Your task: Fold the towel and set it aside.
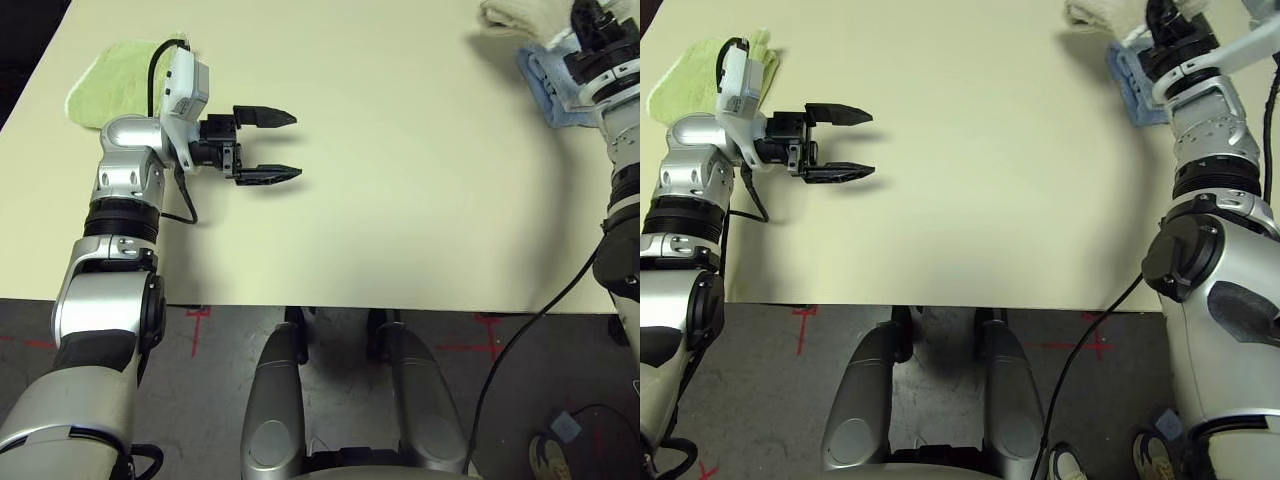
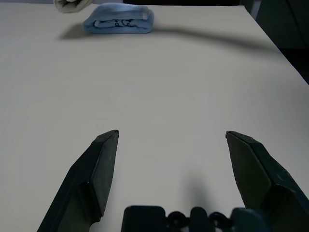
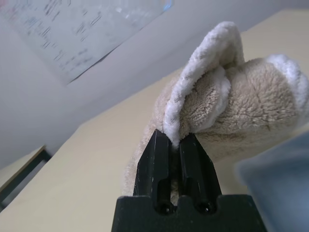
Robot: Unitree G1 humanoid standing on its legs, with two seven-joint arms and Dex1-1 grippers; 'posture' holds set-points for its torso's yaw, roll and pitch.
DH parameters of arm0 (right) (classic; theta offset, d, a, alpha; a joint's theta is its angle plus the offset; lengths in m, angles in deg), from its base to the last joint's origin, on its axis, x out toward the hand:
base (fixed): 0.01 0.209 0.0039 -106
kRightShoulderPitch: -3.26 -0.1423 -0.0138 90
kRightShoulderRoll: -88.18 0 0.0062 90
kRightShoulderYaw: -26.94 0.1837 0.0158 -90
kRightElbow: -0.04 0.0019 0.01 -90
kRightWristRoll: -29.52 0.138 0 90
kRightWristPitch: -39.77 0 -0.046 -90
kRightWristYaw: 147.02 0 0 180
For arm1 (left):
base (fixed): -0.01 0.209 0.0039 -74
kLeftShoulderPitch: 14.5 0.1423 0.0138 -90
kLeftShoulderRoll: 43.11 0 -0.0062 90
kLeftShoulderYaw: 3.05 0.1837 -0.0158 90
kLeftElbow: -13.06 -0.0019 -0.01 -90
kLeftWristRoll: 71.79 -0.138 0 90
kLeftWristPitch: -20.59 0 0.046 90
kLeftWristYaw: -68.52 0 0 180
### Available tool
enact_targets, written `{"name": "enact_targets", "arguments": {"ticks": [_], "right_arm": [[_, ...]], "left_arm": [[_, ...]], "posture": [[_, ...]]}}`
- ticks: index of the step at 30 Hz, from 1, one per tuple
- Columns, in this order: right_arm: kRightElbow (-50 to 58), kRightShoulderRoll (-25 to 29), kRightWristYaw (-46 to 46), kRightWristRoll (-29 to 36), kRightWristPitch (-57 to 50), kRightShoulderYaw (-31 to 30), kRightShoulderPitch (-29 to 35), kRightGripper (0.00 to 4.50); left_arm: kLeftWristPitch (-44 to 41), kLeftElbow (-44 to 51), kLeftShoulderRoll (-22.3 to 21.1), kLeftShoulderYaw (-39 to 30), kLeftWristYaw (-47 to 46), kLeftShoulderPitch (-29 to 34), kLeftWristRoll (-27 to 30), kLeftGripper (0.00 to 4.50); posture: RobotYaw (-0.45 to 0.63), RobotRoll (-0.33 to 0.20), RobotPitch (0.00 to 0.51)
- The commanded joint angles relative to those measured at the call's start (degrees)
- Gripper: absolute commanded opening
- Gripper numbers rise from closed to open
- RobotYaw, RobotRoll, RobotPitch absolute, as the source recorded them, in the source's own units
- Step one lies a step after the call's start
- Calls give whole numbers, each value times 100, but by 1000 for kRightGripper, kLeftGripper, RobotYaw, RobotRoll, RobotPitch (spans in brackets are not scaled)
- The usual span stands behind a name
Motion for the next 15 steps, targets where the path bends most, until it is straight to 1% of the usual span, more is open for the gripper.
{"name": "enact_targets", "arguments": {"ticks": [1, 11, 15], "right_arm": [[-200, 127, 173, -18, 129, 90, 15, 27], [-267, 263, 308, 80, 286, 255, 184, 27], [-245, 356, 225, 59, 280, 291, 179, 27]], "left_arm": [[44, -47, 60, 34, 73, -47, -46, 4500], [-19, 73, 32, 33, 133, -11, -39, 4500], [-11, 57, 19, 35, 145, -17, -53, 4500]], "posture": [[-63, 0, 352], [-55, 0, 353], [-58, 0, 353]]}}
